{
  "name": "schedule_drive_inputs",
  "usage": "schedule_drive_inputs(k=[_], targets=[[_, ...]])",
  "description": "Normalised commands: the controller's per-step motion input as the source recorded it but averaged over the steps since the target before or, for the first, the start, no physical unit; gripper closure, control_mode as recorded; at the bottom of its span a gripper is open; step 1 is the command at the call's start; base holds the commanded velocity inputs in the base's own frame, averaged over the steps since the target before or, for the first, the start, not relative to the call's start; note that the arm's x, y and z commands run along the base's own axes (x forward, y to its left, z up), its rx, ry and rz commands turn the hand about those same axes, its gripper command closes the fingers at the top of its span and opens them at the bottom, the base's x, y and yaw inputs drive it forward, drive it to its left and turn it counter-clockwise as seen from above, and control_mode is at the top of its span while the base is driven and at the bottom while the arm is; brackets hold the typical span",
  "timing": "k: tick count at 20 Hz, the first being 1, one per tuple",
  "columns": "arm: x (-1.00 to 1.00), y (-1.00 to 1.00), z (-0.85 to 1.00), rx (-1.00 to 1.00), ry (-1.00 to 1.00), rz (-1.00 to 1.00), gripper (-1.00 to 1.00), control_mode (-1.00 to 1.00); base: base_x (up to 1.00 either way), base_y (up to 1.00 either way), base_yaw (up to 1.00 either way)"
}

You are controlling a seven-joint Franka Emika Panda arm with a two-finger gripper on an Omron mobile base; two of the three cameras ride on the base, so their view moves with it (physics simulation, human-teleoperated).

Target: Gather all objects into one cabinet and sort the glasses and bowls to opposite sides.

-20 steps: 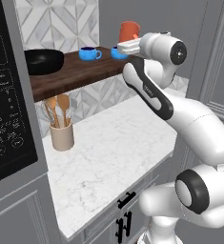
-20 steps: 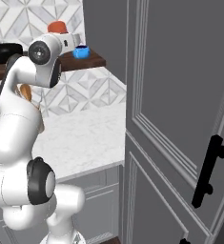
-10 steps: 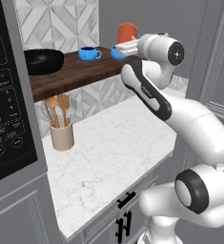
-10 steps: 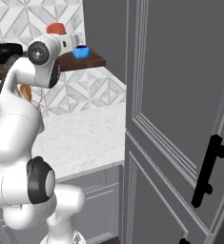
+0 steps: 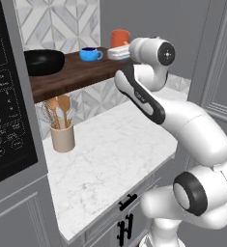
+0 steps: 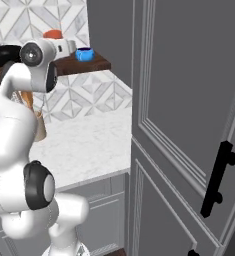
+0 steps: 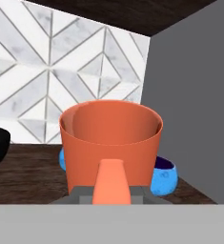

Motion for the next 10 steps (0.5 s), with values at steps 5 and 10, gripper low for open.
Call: schedule_drive_inputs(k=[5,10], targets=[[0.18,0.11,-0.03,0.00,0.03,-0.04,1.00,-1.00,0.00,0.00,0.00],[0.20,0.02,-0.03,0.00,0.05,-0.07,1.00,-1.00,0.00,0.00,0.00]])
